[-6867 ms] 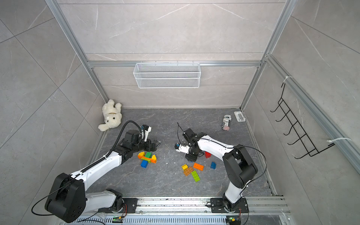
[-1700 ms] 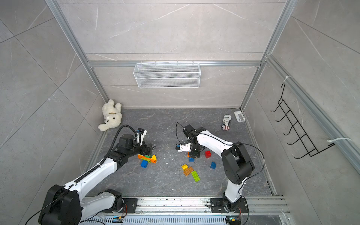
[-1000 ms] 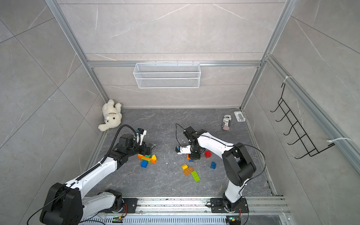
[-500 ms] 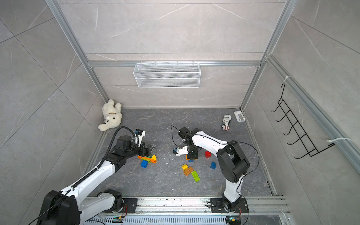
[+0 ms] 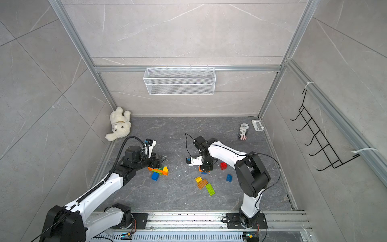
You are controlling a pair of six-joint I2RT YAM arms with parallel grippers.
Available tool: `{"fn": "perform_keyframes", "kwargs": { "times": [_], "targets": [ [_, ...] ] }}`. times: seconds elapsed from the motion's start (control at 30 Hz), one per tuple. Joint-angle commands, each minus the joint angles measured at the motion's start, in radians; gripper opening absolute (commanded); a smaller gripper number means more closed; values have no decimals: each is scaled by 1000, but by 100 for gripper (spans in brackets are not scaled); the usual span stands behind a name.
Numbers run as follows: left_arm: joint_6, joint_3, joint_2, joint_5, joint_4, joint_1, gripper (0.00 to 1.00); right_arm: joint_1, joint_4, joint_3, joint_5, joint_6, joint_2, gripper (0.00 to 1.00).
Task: Assemble a fork with lego
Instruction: Assemble the lego brick with the lego brick, then pick up the lego brick from the center of the board.
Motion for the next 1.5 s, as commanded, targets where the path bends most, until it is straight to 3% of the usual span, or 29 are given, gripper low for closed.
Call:
{"fn": "perform_keyframes", "kwargs": {
  "times": [0.0,0.13,0.43,0.6,0.77,0.8,0.83,1.0,1.2,1.33,1.47],
  "targets": [
    [-31,14,-9,8,18,6,92,7,-32,60,-64,0,18,17],
    [-40,13,-16,2,20,6,92,7,-25,52,-45,-16,4,18],
    [-26,11,-22,-4,8,7,92,51,-87,107,1,-19,131,21],
    [-28,14,-21,-7,1,7,94,53,-81,133,-15,21,137,29],
    [-14,27,-19,-8,-33,6,98,53,-48,137,-45,58,63,47],
    [-13,29,-21,-9,-34,5,99,52,-46,137,-52,64,43,90],
    [-12,31,-24,-9,-33,6,99,53,-42,136,-51,71,24,99],
    [-17,46,-30,37,-42,6,100,53,-53,129,-46,115,-65,99],
    [-30,103,-20,105,-88,6,100,47,110,18,-8,307,-289,99],
    [-78,42,-85,78,6,5,99,44,103,-29,-147,434,-417,99],
    [-99,63,-83,61,-75,-7,97,40,35,-27,-316,545,-493,99]
  ]
}}
